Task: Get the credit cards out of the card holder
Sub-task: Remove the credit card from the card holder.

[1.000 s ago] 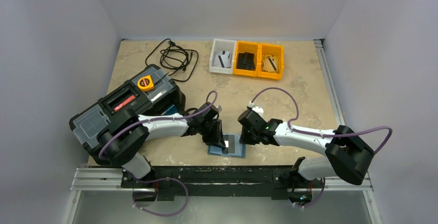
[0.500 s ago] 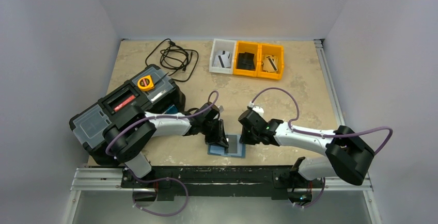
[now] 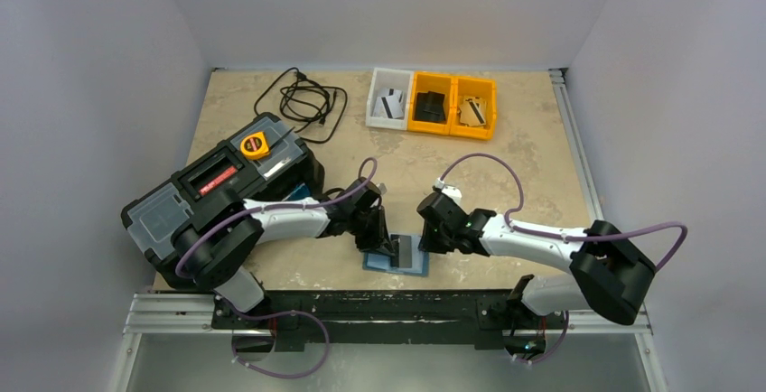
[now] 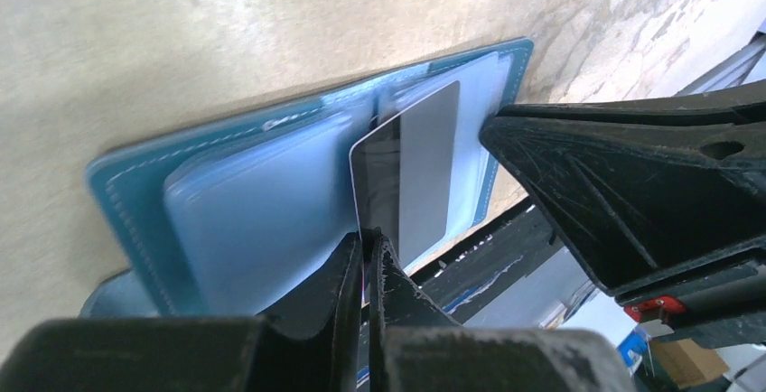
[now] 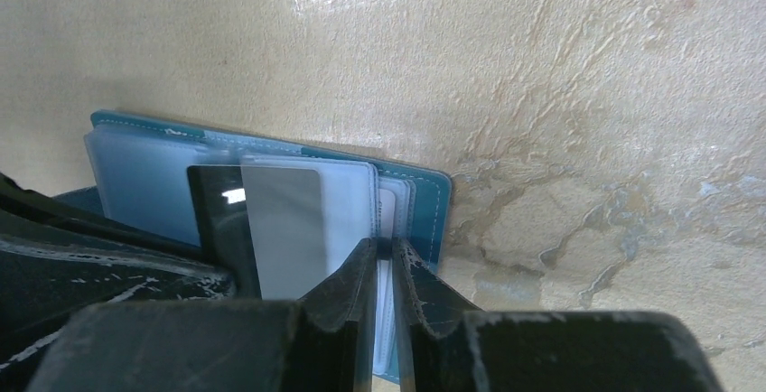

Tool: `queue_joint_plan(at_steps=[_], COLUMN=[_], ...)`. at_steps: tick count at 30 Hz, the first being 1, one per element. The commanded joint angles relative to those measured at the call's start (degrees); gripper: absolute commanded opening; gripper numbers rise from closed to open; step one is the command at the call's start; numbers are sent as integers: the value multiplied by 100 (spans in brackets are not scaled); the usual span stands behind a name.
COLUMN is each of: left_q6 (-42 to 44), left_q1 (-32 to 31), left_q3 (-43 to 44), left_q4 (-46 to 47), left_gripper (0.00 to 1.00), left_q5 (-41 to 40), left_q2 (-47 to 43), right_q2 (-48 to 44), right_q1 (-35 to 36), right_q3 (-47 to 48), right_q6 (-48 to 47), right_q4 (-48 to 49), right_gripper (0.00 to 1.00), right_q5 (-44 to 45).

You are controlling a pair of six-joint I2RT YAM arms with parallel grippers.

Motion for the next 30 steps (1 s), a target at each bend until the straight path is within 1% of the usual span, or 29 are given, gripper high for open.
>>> queue_joint_plan(at_steps=[1, 9, 12, 16, 21, 23, 25, 27, 30], left_q6=[253, 648, 724, 763, 863, 885, 888, 846, 708], left_q1=[135, 203, 237, 272, 355, 419, 537, 686, 964], left_q3=[-173, -1, 45, 85, 318, 423, 498, 516, 459], left_q4=[-679, -1325, -1441, -1459, -1676, -1718, -1728, -1617, -1311], left_gripper=[0, 0, 0, 0, 0, 0, 0, 0, 0], left_q5=[-529, -659, -620, -554, -502, -444, -347, -110, 277], left_q2=[-364, -815, -990, -1295, -1708, -1920, -2130, -2400, -2815], right_q2=[124, 13, -105, -444, -966, -1130, -1268, -1403, -1657], right_q1=[-22, -77, -77, -76, -77, -77, -95, -151, -400], right_q3=[-286, -244, -92, 234, 803, 954, 1004, 955, 748], right_q6=[-18, -46, -86, -189, -417, -556, -686, -773, -847], right_q4=[-323, -347, -447, -627, -823, -703, -439, -90, 615], right_gripper=[9, 9, 12, 25, 50, 59, 66, 70, 71], right_q5=[163, 179, 196, 191, 253, 177, 21, -268, -996])
